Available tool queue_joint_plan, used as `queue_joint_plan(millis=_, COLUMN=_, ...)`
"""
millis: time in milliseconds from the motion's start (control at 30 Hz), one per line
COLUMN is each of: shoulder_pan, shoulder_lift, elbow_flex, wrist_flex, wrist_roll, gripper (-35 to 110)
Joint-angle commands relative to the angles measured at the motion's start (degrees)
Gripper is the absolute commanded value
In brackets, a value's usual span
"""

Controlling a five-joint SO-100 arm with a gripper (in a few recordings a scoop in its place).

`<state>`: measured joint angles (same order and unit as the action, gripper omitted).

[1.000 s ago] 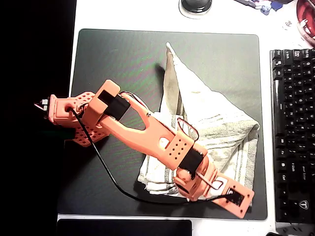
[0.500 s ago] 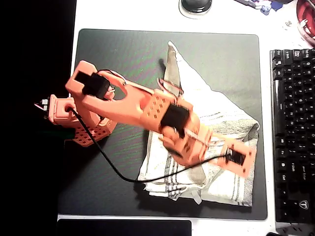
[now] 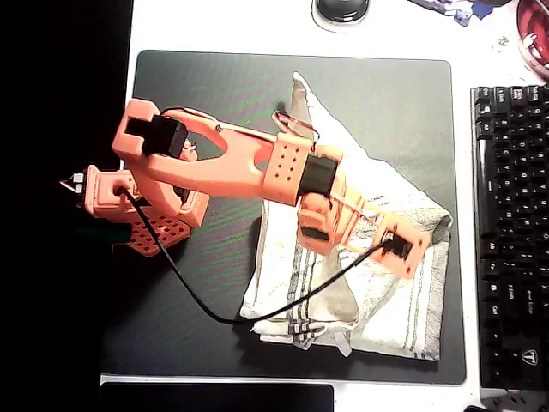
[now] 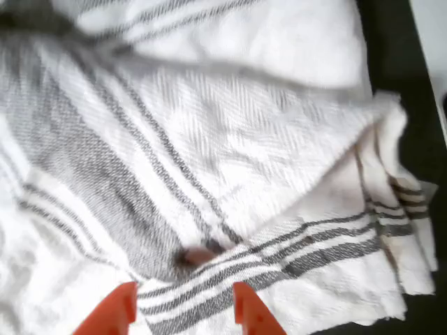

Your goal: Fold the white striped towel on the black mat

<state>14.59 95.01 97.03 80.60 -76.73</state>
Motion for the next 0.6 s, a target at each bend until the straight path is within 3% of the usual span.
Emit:
queue_joint_plan(millis=0, shoulder_pan=-0.62, shoulder_lift=-0.88, elbow_flex=2.72, wrist_flex=-4.57, wrist_roll=0.44, gripper=20)
queue_joint_plan(millis=567, shoulder_pan=-1.76, shoulder_lift=-5.80, elbow_flex=7.29, wrist_flex=-10.72, wrist_roll=0.44, gripper=0)
